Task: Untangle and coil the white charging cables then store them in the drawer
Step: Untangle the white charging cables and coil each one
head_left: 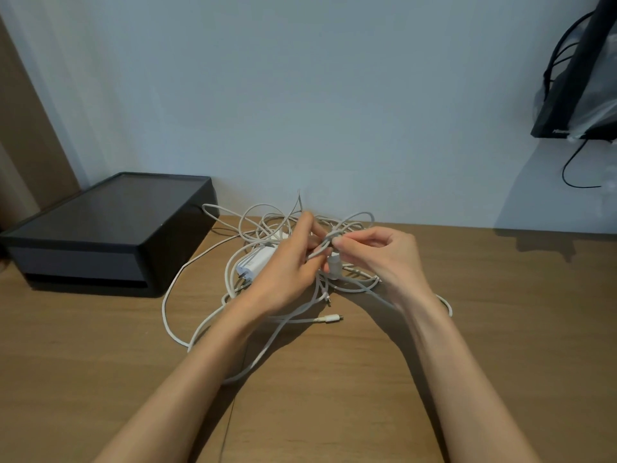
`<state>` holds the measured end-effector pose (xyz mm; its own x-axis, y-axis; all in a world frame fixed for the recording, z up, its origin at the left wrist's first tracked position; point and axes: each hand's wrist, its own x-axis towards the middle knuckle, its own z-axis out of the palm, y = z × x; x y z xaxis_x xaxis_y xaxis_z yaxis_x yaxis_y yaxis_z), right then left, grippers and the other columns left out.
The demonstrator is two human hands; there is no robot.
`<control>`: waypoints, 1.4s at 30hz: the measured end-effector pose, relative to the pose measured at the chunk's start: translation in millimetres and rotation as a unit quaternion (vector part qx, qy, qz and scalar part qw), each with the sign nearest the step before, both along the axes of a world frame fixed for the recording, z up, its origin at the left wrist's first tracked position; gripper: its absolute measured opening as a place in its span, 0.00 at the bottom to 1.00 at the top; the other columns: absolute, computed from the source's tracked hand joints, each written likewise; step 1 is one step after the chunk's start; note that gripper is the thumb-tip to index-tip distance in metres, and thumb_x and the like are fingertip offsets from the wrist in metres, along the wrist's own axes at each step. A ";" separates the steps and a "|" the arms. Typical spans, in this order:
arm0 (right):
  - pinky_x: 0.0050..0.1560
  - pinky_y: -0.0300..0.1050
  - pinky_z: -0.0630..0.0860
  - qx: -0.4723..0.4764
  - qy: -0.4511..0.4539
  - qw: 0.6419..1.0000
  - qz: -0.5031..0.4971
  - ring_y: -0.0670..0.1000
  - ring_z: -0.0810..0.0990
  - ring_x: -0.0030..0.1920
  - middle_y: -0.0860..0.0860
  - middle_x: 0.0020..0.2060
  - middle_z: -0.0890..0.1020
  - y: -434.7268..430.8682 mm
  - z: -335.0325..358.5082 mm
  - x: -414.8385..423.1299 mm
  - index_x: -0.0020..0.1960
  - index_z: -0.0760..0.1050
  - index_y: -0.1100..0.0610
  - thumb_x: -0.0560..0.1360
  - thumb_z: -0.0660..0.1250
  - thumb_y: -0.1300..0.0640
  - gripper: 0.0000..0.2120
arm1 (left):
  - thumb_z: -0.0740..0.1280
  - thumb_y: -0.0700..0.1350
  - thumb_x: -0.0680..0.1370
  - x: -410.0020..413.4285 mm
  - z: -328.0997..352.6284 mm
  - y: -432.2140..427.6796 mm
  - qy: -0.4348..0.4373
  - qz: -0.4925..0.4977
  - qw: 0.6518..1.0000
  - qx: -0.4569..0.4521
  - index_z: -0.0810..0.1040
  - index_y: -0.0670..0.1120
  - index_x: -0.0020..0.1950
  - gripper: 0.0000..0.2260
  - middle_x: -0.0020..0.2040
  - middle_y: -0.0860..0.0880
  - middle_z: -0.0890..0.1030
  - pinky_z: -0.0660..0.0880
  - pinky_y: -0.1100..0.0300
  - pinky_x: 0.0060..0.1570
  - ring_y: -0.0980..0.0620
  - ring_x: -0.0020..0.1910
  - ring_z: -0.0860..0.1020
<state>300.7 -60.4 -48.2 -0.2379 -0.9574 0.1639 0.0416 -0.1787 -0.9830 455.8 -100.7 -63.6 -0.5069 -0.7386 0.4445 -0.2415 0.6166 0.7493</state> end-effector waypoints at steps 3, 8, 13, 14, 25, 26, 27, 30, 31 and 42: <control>0.44 0.38 0.80 0.002 0.029 0.999 0.033 0.50 0.85 0.44 0.54 0.40 0.86 -0.1 0.3 -2.0 0.46 0.82 0.59 0.66 0.77 0.66 0.10 | 0.61 0.40 0.80 3.3 2.2 -3.1 0.030 0.010 0.999 0.043 0.65 0.45 0.53 0.05 0.36 0.47 0.80 0.71 0.67 0.33 0.59 0.33 0.77; 0.44 0.42 0.81 -0.051 0.100 0.994 -0.015 0.49 0.85 0.41 0.51 0.36 0.86 -0.9 -2.4 0.2 0.41 0.83 0.56 0.66 0.78 0.63 0.06 | 0.62 0.41 0.80 8.9 4.3 -7.4 0.028 -0.009 0.996 0.079 0.65 0.46 0.52 0.06 0.33 0.49 0.78 0.68 0.63 0.34 0.54 0.33 0.74; 0.39 0.33 0.75 -0.087 0.205 0.969 -0.104 0.43 0.77 0.40 0.45 0.41 0.80 -3.5 -4.5 -1.9 0.45 0.79 0.49 0.61 0.81 0.58 0.16 | 0.62 0.40 0.80 12.0 5.3 -7.0 0.007 -0.031 0.997 0.064 0.65 0.44 0.51 0.05 0.32 0.50 0.77 0.66 0.65 0.31 0.56 0.29 0.71; 0.41 0.34 0.77 -0.088 0.207 0.969 -0.098 0.44 0.78 0.44 0.46 0.47 0.78 -3.4 -3.9 -3.7 0.49 0.77 0.47 0.60 0.81 0.58 0.21 | 0.62 0.40 0.80 12.4 5.6 -6.7 -0.001 -0.038 0.997 0.062 0.65 0.44 0.51 0.05 0.32 0.49 0.76 0.66 0.63 0.31 0.54 0.30 0.71; 0.37 0.44 0.78 -0.051 0.199 0.978 0.030 0.46 0.82 0.38 0.46 0.41 0.85 -0.5 -3.3 -10.0 0.51 0.82 0.48 0.65 0.78 0.61 0.17 | 0.60 0.36 0.80 16.0 6.5 -7.0 -0.071 -0.091 0.993 0.026 0.66 0.45 0.50 0.05 0.38 0.41 0.77 0.72 0.55 0.39 0.47 0.36 0.73; 0.31 0.43 0.75 -0.046 0.193 0.980 0.024 0.47 0.78 0.32 0.47 0.40 0.85 -0.7 -4.4 -9.0 0.50 0.82 0.48 0.65 0.78 0.61 0.16 | 0.60 0.36 0.80 15.2 6.1 -6.8 -0.085 -0.087 0.992 0.011 0.66 0.44 0.50 0.05 0.37 0.42 0.77 0.72 0.55 0.39 0.47 0.37 0.74; 0.27 0.42 0.71 -0.037 0.189 0.981 0.022 0.47 0.73 0.27 0.48 0.41 0.85 -0.9 -4.7 -8.5 0.50 0.82 0.48 0.66 0.78 0.61 0.16 | 0.60 0.35 0.79 14.7 5.5 -7.2 -0.098 -0.080 0.992 -0.001 0.66 0.43 0.50 0.05 0.38 0.43 0.77 0.73 0.55 0.39 0.47 0.37 0.74; 0.25 0.37 0.68 0.006 0.190 0.980 0.062 0.45 0.70 0.25 0.51 0.41 0.85 -1.8 -4.4 -13.0 0.49 0.82 0.49 0.67 0.77 0.61 0.13 | 0.60 0.32 0.77 15.2 4.0 -9.1 -0.123 -0.060 0.990 -0.027 0.66 0.45 0.50 0.09 0.38 0.47 0.78 0.72 0.58 0.39 0.51 0.37 0.75; 0.27 0.37 0.70 0.021 0.196 0.977 0.086 0.45 0.72 0.27 0.51 0.41 0.85 -1.2 -3.1 -15.0 0.50 0.82 0.49 0.67 0.77 0.59 0.13 | 0.61 0.32 0.77 15.8 3.1 -9.8 -0.130 -0.052 0.990 -0.033 0.66 0.46 0.49 0.10 0.39 0.48 0.77 0.73 0.57 0.39 0.52 0.38 0.75; 0.42 0.33 0.74 -0.017 0.235 0.971 -0.048 0.42 0.80 0.41 0.45 0.39 0.84 -14.5 -13.6 -2.5 0.44 0.84 0.54 0.74 0.70 0.54 0.06 | 0.62 0.35 0.77 14.3 -4.6 -13.1 -0.182 0.019 0.980 -0.079 0.64 0.52 0.53 0.14 0.48 0.52 0.79 0.75 0.64 0.45 0.59 0.45 0.77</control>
<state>298.2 -74.8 -61.8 -0.2160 -0.9267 0.3076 -0.4290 -0.1929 -0.8824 470.0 -113.8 -68.2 -0.6267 -0.6968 0.3490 -0.5007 0.7032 0.5048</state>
